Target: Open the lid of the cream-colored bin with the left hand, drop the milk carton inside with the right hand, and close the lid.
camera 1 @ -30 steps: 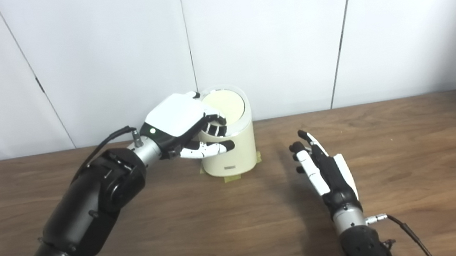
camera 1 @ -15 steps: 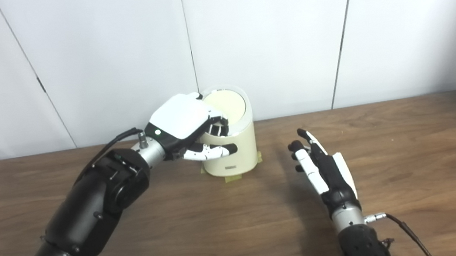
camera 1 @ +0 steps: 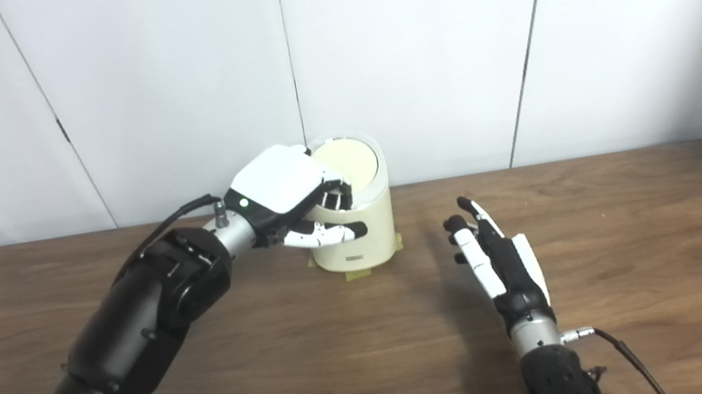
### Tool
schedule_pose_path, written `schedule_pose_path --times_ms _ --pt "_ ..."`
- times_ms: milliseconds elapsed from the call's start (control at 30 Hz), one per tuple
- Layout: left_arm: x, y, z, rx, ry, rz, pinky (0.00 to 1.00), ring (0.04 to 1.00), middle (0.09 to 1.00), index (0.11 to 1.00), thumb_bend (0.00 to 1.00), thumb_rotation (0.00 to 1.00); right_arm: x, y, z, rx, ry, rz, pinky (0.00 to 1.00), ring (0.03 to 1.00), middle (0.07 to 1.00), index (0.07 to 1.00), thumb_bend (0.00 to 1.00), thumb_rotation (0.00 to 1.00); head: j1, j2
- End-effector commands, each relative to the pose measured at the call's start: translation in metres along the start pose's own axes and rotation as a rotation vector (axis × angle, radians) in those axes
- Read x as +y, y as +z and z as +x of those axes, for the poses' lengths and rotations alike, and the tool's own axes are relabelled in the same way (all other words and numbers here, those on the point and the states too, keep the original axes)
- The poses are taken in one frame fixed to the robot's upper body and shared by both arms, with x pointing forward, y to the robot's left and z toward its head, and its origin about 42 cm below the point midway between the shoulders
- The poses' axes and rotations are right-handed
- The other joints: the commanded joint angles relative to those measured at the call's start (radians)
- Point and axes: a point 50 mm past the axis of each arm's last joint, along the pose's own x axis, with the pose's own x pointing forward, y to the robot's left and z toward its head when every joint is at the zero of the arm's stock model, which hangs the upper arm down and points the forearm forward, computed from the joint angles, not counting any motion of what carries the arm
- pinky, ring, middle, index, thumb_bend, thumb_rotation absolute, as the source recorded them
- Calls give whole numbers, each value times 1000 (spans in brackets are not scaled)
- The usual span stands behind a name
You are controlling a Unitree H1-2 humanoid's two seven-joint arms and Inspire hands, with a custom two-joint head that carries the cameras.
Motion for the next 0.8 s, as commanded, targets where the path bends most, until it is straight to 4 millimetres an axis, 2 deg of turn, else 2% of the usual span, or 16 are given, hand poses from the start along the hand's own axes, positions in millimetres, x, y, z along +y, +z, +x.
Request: schedule_pose_path --times_ms 0,100,167,200,300,367,433,533,600,700,767 --pt "-11 5 -6 -27 -68 -62 882 786 763 749 514 1000 -2 26 8 -86 -27 8 698 794 804 909 557 1000 -1 1" --pt "3 4 -17 14 4 -186 882 801 780 768 516 1000 -3 25 8 -84 -28 10 696 796 804 908 563 1000 1 1" --pt "10 2 -27 45 67 -283 841 798 789 790 500 1000 -3 26 8 -86 -29 11 691 791 804 909 560 1000 0 1" --pt "12 1 -32 58 89 -323 798 811 814 824 492 1000 -3 26 8 -87 -29 11 691 793 803 905 557 1000 2 0" --pt "14 1 -48 124 143 -455 755 842 862 880 490 1000 -3 25 9 -85 -28 8 689 796 801 895 543 1000 6 -4" --pt "12 4 -62 170 182 -577 757 876 915 925 485 1000 -3 25 9 -87 -29 5 682 793 793 884 522 1000 6 -4" --pt "5 5 -75 194 236 -725 777 906 954 962 471 1000 -2 25 9 -82 -28 8 682 793 789 876 511 1000 4 -6" --pt "-4 6 -89 216 323 -907 903 954 989 996 435 1000 -2 25 8 -80 -27 0 680 792 783 864 494 1000 0 -6" --pt "-12 7 -97 222 389 -1029 912 953 987 1000 405 1000 -3 26 8 -80 -26 -7 672 788 779 858 485 1000 1 -5" --pt "-30 10 -113 271 467 -1209 937 954 969 1000 482 1000 -5 24 7 -88 -20 -1 680 793 785 864 478 1000 2 -5" --pt "-40 12 -122 298 514 -1291 923 943 952 1000 458 1000 -6 23 7 -88 -18 2 682 793 788 868 480 1000 1 -4"
